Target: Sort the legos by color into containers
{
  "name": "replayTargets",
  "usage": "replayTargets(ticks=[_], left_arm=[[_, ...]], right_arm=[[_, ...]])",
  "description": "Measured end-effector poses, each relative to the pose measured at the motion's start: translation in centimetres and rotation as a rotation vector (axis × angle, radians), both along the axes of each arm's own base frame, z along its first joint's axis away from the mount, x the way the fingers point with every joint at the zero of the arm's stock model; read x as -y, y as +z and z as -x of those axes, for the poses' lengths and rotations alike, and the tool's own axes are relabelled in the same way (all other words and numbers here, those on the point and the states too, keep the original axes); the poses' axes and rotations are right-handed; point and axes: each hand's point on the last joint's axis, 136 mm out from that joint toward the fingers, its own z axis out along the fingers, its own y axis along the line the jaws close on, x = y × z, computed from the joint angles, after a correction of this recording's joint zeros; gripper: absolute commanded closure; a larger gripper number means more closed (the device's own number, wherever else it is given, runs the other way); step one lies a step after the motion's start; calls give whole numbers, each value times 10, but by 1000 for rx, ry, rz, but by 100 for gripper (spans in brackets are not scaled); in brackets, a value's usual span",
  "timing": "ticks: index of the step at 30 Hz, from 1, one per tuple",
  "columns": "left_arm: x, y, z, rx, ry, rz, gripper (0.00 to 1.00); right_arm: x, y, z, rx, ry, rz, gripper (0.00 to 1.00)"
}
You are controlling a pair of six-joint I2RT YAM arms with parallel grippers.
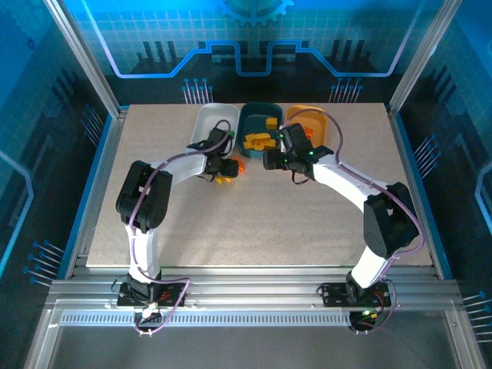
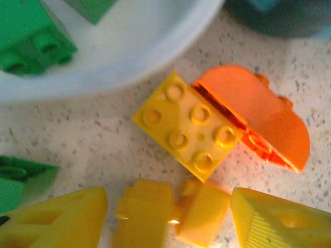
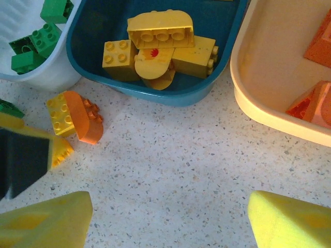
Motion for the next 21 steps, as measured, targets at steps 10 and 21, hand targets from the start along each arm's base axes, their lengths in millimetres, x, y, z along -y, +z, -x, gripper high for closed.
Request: replayTargets(ticks=[10,21], left_arm=[[6,-3,20,-24,5,16,44],[0,-11,21,-43,44,-19,61]], right_arm=[[7,-3,9,-5,-4,3,20],[14,5,18,14,-11,-1,21]])
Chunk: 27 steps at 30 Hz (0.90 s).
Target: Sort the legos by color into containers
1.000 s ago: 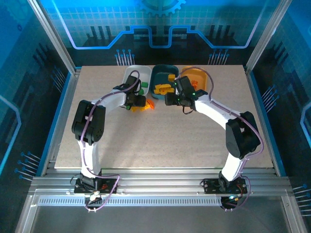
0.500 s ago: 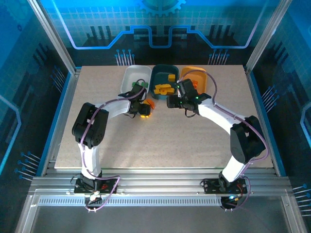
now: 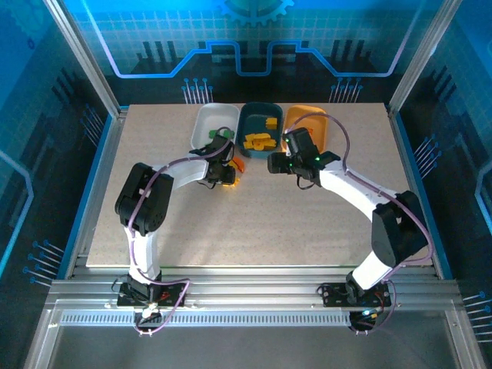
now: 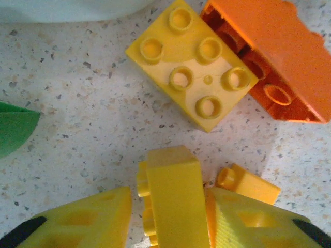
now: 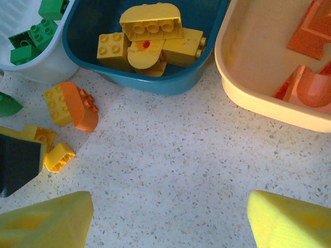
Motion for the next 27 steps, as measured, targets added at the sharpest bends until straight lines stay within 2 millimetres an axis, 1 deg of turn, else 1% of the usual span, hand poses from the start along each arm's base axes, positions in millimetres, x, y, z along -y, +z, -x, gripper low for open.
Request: replayTargets(ticks=[7,9,11,14,16,18,21,23,24,26,27], left_arm=[[-4,1,0,3,12,-17,71],[-4,5,0,10,15,-13,74],[-4,14,-1,26,20,-7,75],[-3,36,-2,67,28,11,75],[-1,52,-1,92,27,26,75],[7,69,-4,117,16,40,75],[27,97,-18,165,-2,88,76],[47,123,-41,215,-9,150,76],[57,133,-52,239,-13,179,76],[77,147,-78,278,-14,239,76],[83,150,-88,287,-12,257,76]], right_arm=[[8,15,13,31,0,-9,22],[12,19,19,44,-4,-11,22],[17,20,26,54,-11,-10,23],[27,11,37,55,-28,2,23],[34,-2,44,46,-49,13,23],[43,-21,53,26,-78,28,23],[55,-46,66,-12,-112,51,23],[60,-54,70,-13,-138,57,23],[62,-56,70,-9,-147,57,23],[66,-58,69,3,-175,45,23],[67,-59,69,7,-183,40,23]])
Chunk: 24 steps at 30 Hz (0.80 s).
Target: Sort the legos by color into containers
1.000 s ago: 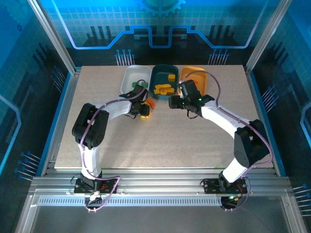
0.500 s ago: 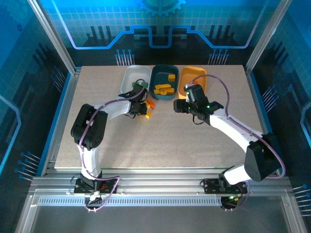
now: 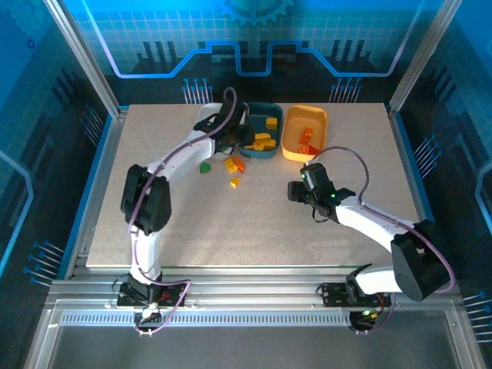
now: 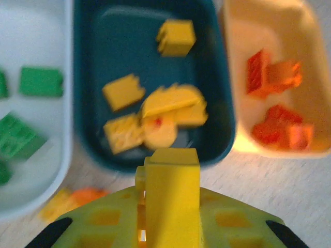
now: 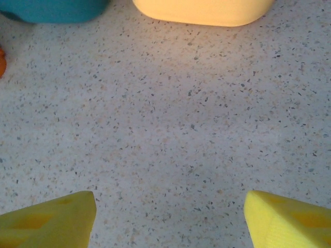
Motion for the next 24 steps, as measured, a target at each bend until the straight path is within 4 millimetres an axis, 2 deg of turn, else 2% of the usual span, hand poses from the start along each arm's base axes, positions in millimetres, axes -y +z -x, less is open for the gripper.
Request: replayTargets(ticks=[3,5,8,11,16,22,24], left_arm=[[20,-8,-34,12,1,35,75],[30,-25,-52,0,5,46,75],[39,-53,-64,-44,8,50,74],[41,-77,-62,-92,6,46,71],[43,-78,-65,-92,10,56,62],[42,-69,-81,-61,35,90,31],[40,-65,-86,-53,43,100,27]], right_arm=[[7,-2,-2,8,-35,-18,23],[8,-1,-3,16,-48,-29,23],[8,3,-5,31,-53,-41,23],[7,6,-7,43,-56,-50,23],[5,7,-7,45,-52,-61,23],[2,7,-7,44,-42,-72,22],[2,7,-7,43,-42,-73,22]])
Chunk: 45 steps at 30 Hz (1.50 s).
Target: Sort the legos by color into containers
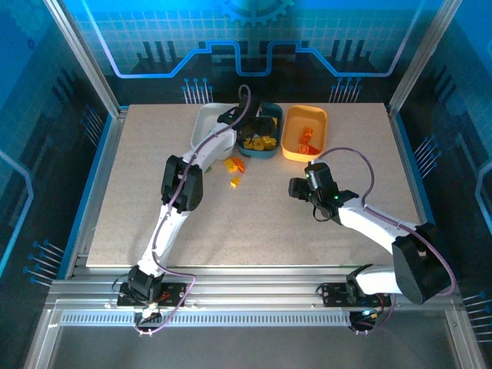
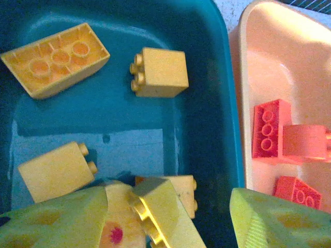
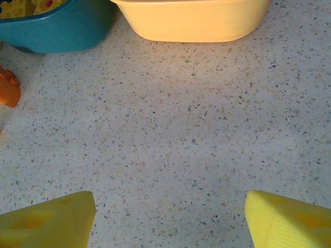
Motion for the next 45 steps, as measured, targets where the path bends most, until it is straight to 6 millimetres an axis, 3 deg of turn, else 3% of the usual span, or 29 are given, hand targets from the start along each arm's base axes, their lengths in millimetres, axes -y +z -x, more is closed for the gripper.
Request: replayTargets(ticks=[3,6,11,15,18,22,28,33,45], left_arm=[[-3,1,-1,1,0,3,21],[-10,3,12,-15,-8,-8,13],[-33,30,77,-38,-10,-33,12],[-57,46,128,-17,-5,-54,25],[-72,24,154,-43,-15,-101,29],[-89,-30,179,-140,-40,-199,31],[-90,-64,178,-179,-88,-263,39],[-85,-82,165,-192,-118,-303,46],[-83,-92,168,-189,-155,-400,61]], right_arm=[[0,0,0,1,0,0,22],[0,0,0,3,0,-1,22],[0,1,0,3,0,-1,22],[0,1,-1,5,0,-2,23],[-1,1,-1,7,0,-3,23],[-1,1,-1,6,3,-5,23],[-5,-9,-1,-18,12,0,23],[-7,-14,0,-34,20,2,23],[-7,-14,0,-33,20,1,23]])
